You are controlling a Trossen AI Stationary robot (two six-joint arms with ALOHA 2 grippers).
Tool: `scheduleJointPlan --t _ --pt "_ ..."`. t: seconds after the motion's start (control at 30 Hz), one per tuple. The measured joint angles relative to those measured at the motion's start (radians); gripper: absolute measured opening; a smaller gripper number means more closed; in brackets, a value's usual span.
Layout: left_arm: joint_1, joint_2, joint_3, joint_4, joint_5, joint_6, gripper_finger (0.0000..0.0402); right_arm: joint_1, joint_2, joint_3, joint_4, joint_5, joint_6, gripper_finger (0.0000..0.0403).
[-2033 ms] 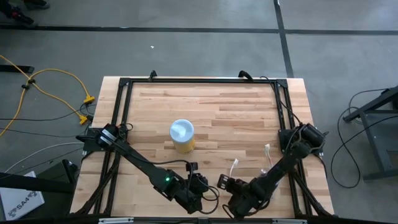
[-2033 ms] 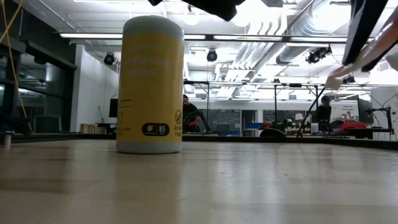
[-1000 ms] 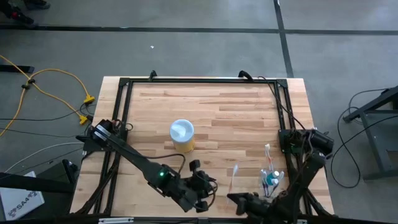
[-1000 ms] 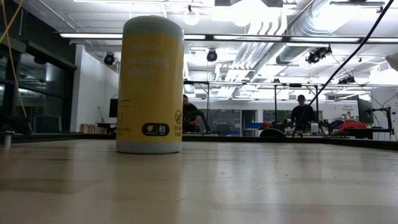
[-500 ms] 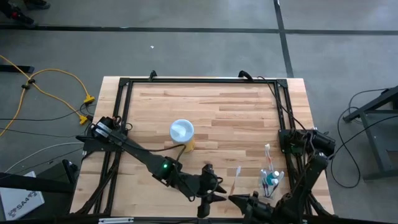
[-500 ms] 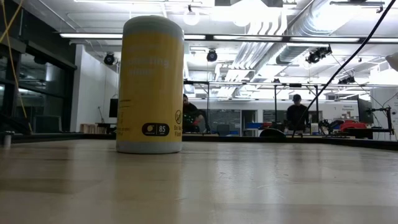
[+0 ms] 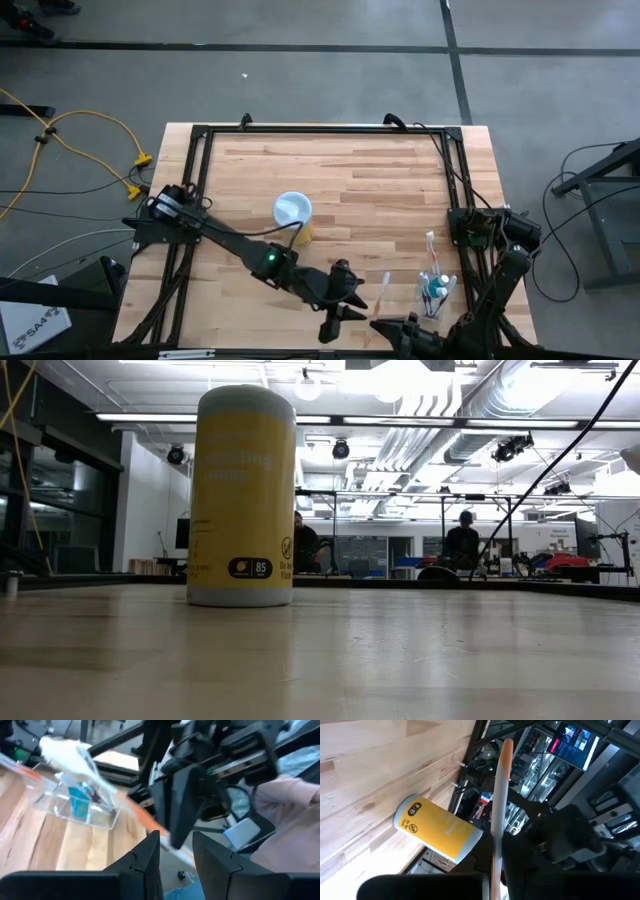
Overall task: Pick & Place toothbrushing station
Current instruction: Put the orange toothbrush in the top section of the transparent organizer
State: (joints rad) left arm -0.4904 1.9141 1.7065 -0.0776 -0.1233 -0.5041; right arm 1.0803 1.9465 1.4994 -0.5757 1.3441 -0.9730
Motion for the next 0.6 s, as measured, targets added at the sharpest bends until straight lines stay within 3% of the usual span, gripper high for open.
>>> scheduleJointPlan --t 0.6 --pt "0.086 0.001 -0.074 0.045 0.228 0.016 0.0112 -0.015 0.0 0.0 0.011 -0.002 -0.005 0.0013"
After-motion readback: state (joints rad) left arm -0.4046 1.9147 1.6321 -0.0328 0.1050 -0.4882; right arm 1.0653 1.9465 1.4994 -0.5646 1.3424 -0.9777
